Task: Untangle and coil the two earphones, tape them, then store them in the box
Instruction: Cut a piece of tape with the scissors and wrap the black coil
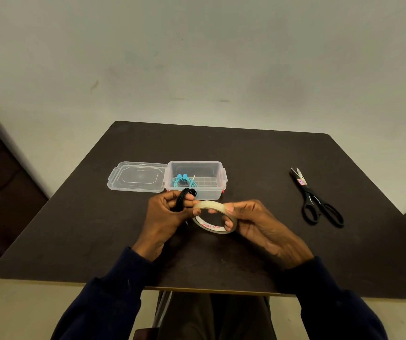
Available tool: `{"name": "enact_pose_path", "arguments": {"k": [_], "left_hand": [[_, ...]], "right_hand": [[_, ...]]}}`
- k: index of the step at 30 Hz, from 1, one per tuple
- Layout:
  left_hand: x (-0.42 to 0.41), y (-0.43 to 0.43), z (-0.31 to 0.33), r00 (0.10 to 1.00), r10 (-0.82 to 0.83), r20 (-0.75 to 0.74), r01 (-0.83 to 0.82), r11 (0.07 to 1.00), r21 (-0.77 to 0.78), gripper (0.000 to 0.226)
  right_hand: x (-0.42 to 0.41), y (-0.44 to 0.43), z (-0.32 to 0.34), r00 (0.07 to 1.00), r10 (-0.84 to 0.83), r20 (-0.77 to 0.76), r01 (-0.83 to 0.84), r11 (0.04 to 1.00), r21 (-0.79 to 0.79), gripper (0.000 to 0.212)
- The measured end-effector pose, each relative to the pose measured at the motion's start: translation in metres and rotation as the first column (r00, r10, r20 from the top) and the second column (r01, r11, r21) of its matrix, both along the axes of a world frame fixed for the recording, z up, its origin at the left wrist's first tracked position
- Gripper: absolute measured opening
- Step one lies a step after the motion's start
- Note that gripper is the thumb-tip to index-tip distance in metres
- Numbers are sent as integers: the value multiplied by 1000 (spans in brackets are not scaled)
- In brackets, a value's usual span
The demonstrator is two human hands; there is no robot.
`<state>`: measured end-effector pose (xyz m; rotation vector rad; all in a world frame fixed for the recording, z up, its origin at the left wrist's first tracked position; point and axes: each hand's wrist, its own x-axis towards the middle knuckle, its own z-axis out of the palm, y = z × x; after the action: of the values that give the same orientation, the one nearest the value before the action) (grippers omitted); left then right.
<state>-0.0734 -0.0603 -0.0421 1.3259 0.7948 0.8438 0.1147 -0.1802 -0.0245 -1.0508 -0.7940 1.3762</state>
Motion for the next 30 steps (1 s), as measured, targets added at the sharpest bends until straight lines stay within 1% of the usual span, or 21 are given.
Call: {"name": "enact_pose_path", "arguments": {"k": [4,7,9,11,12,14,16,17,19,21,25,28,30], "left_hand": [[-1,1,-1,1000,7,11,-6,1000,-14,36],[-2,-1,1,999,-7,32,7,1000,-11,37],[-3,-3,7,998,-30,51,29,999,33,39],[-2,-6,14,995,-52,83,45,996,80,42],[-1,-9,18,994,-61,89,51,993,110,42],[4,-13,23,995,-70,73,55,981,186,39],[6,-14,26,997,-53,49,40,972,233,35],[6,-13,27,998,-40,49,27,972,234,34],[3,-9,26,997,-17,70,2,979,205,35],[0,-7,23,997,2,79,-16,985,170,35],[0,-6,20,997,6,74,-17,990,141,33],[0,-5,19,997,25,76,-35,992,125,35],[-1,-4,19,996,35,81,-44,993,109,39]], "right_hand": [[-1,-3,2,1000,8,-16,-8,1000,-17,35],[-2,-4,7,999,13,38,-12,1000,-14,33],[-2,-1,13,992,9,128,-6,1000,-22,36],[-1,6,20,968,2,250,7,999,-36,41],[-2,9,23,952,1,307,12,999,-39,41],[-4,15,25,914,6,405,12,999,-42,33],[-7,19,25,895,8,445,12,999,-42,30],[-7,19,24,900,3,435,17,999,-41,33],[-6,18,21,929,-4,369,22,999,-45,41],[-4,16,17,954,-8,300,25,998,-52,43],[-4,16,11,967,-11,254,23,999,-47,35],[-3,13,6,990,-35,135,42,998,-50,25],[-1,11,1,996,-56,69,60,996,-69,24]]}}
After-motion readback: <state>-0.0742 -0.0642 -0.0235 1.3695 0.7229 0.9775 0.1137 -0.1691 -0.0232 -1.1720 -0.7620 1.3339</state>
